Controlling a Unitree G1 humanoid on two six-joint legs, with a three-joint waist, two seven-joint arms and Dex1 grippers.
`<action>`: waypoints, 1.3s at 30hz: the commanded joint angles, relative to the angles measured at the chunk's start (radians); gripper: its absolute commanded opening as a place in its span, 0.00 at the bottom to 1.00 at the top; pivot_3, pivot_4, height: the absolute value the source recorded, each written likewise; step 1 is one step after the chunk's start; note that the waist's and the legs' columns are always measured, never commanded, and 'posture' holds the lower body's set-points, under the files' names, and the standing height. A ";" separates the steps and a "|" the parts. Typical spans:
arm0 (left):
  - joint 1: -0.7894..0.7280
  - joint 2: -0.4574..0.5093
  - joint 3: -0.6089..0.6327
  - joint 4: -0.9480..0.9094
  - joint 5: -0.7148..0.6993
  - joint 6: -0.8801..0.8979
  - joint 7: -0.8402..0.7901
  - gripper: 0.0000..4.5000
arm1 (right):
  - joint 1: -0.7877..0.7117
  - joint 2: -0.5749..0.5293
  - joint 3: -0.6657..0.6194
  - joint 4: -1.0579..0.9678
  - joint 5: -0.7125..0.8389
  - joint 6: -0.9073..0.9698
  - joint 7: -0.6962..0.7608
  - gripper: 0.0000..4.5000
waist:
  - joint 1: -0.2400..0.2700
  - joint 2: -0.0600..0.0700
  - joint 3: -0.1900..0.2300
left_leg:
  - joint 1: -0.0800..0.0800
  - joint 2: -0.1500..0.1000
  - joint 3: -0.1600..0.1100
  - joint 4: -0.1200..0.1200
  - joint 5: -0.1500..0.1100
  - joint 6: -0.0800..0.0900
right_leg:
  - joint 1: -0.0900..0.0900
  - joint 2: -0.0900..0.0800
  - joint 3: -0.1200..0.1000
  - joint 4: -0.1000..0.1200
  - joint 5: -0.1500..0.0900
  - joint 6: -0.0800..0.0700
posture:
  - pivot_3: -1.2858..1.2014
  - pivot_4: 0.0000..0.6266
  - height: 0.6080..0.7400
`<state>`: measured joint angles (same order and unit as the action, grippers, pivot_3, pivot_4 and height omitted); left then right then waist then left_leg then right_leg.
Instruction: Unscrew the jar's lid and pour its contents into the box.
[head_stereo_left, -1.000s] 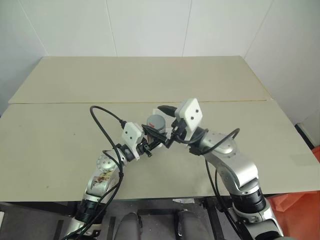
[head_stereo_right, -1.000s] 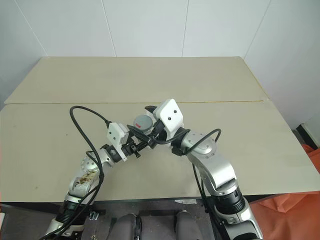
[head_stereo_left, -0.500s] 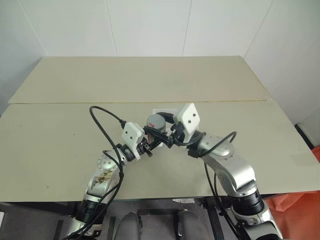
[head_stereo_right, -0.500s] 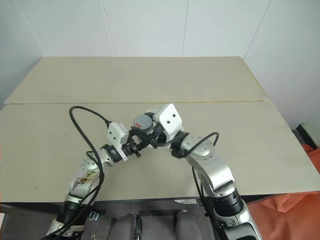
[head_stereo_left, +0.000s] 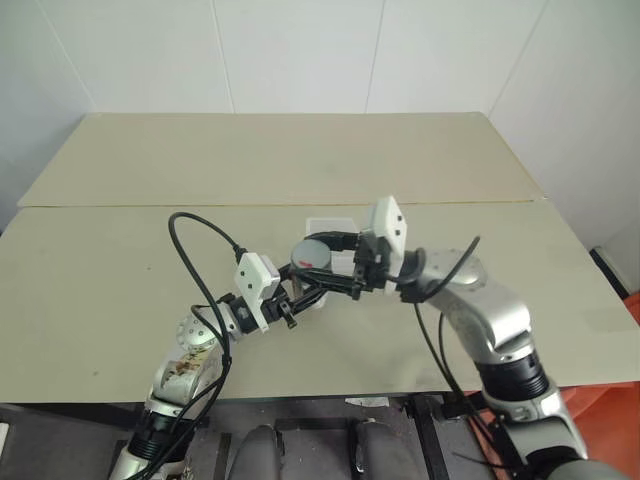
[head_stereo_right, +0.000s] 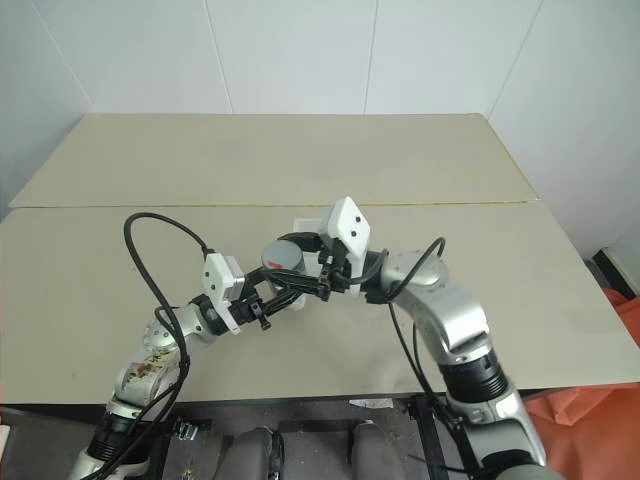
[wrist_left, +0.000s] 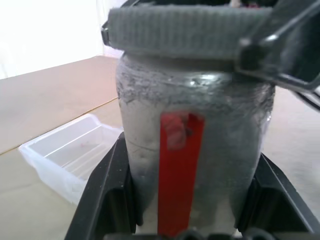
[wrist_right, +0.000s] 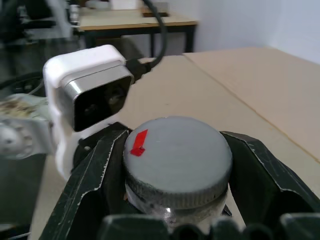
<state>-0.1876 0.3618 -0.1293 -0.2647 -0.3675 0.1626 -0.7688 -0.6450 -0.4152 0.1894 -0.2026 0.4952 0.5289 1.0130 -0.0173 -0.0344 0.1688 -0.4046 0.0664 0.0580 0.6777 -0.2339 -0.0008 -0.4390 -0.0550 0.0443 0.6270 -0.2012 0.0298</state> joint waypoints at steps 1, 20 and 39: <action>-0.001 0.014 -0.040 -0.075 -0.025 0.013 -0.051 0.44 | -0.110 -0.017 0.005 0.141 0.046 -0.106 0.264 0.62 | 0.001 0.000 0.000 | 0.000 0.000 0.000 0.000 0.000 0.000 | 0.000 0.000 0.000 0.000 0.000 0.000 | 0.52 0.24 1.00; 0.015 0.000 -0.045 -0.090 -0.005 0.008 -0.006 0.44 | -0.424 -0.036 0.096 0.710 0.053 -0.433 0.601 0.97 | 0.007 0.000 0.000 | -0.001 0.000 0.000 -0.001 0.000 0.000 | -0.001 0.000 -0.001 -0.001 0.001 -0.002 | 0.52 0.24 1.00; -0.075 -0.027 -0.024 0.070 0.028 -0.049 -0.030 0.44 | 0.126 -0.064 -0.132 -0.254 0.045 -0.026 -0.203 0.99 | 0.003 0.000 0.000 | 0.000 0.000 0.000 -0.001 0.000 0.000 | -0.001 0.000 0.000 0.002 -0.001 0.000 | 0.52 0.24 1.00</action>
<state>-0.2426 0.3413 -0.1568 -0.1863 -0.3409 0.1423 -0.7971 -0.5211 -0.4862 0.0786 -0.3912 0.5491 0.4914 0.8810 -0.0144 -0.0340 0.1690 -0.4048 0.0667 0.0579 0.6774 -0.2339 -0.0009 -0.4401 -0.0546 0.0441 0.6289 -0.2021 0.0294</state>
